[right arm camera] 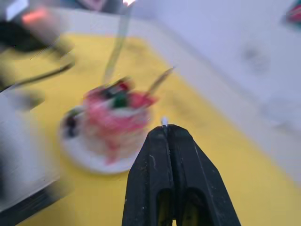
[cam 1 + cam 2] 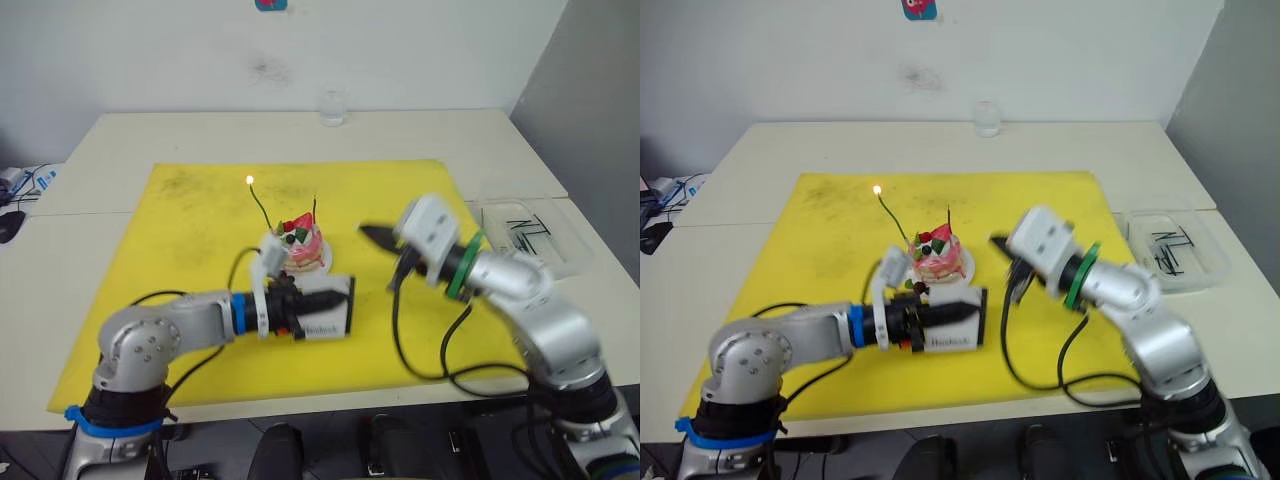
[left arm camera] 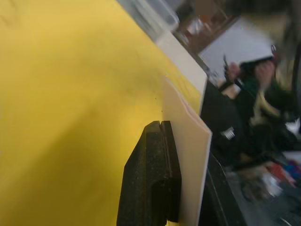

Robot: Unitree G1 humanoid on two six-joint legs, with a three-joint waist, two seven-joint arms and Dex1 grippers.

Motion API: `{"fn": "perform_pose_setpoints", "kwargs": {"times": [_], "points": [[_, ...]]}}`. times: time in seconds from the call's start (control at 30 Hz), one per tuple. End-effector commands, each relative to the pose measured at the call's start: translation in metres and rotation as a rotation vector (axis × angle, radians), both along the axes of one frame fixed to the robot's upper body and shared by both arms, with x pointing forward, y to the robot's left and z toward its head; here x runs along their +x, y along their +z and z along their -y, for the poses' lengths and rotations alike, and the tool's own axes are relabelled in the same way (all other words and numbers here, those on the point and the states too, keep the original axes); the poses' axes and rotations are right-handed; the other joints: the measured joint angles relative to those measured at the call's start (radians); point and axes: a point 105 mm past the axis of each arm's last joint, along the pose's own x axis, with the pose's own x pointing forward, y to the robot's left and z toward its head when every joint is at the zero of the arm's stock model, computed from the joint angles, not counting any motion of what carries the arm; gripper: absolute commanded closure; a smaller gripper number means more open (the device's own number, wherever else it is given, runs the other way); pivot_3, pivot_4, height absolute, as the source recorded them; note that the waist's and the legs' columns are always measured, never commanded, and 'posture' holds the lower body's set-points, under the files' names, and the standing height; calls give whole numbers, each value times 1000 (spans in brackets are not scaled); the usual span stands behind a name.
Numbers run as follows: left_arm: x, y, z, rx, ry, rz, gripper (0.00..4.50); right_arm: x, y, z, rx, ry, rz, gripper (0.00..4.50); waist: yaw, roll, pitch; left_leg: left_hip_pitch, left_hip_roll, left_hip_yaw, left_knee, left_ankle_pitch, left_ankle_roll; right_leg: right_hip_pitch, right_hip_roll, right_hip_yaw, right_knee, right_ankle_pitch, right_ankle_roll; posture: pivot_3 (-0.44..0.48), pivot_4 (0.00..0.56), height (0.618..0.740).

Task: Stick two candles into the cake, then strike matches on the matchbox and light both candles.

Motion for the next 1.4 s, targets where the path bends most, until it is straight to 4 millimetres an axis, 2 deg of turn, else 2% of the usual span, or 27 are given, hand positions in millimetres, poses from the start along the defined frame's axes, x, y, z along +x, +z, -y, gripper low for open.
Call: {"fn": "perform_pose_setpoints", "kwargs": {"times": [0.03, 0.17, 0.7, 0.97, 1.07, 1.2, 1.4], "points": [[0, 8, -9, 11, 13, 48, 4500, -8, 6, 13, 8, -27, 18, 4482, 5, -1, 0, 0, 0, 0, 0, 0, 0, 0, -1, -1, 0, 0, 0, 0, 150, 735], [2, 9, -11, 9, 13, 55, 4500, -14, 0, 3, 15, 5, -10, 4482, 1, 0, 0, 0, 0, 0, -1, 0, 0, 0, 0, 0, 0, 0, -1, 0, 150, 735], [0, 11, -13, 3, 25, 83, 4500, -11, -1, -21, 15, 107, -8, 4482, -4, 0, 0, 0, 0, 0, -1, 0, 0, -1, 0, 0, 0, 0, -1, 0, 150, 735], [-1, 9, -12, 12, 19, 89, 4500, 5, -6, -65, -27, 178, -44, 4482, -4, 0, 0, 1, 1, 0, -1, 0, 0, -1, 0, 0, 1, 0, -1, 0, 150, 735], [-2, 8, -13, 14, 21, 92, 4500, 9, -7, -75, -32, 187, -45, 4482, -3, 0, 0, 0, 0, 0, -1, 0, 0, -1, 0, 0, 0, 0, -1, 0, 150, 735], [-3, 7, -12, 14, 24, 93, 4500, 20, -7, -82, -34, 161, -31, 4482, -3, 0, 0, -1, 0, 1, -1, 0, 0, -2, 0, 0, 0, 0, -1, 0, 150, 735], [-3, 7, -13, 12, 30, 96, 4500, 30, -6, -78, -41, 117, -19, 4482, -3, 0, 0, 0, 1, 0, -1, 0, 0, -2, 0, 0, 1, 0, -1, 0, 150, 735]]}}
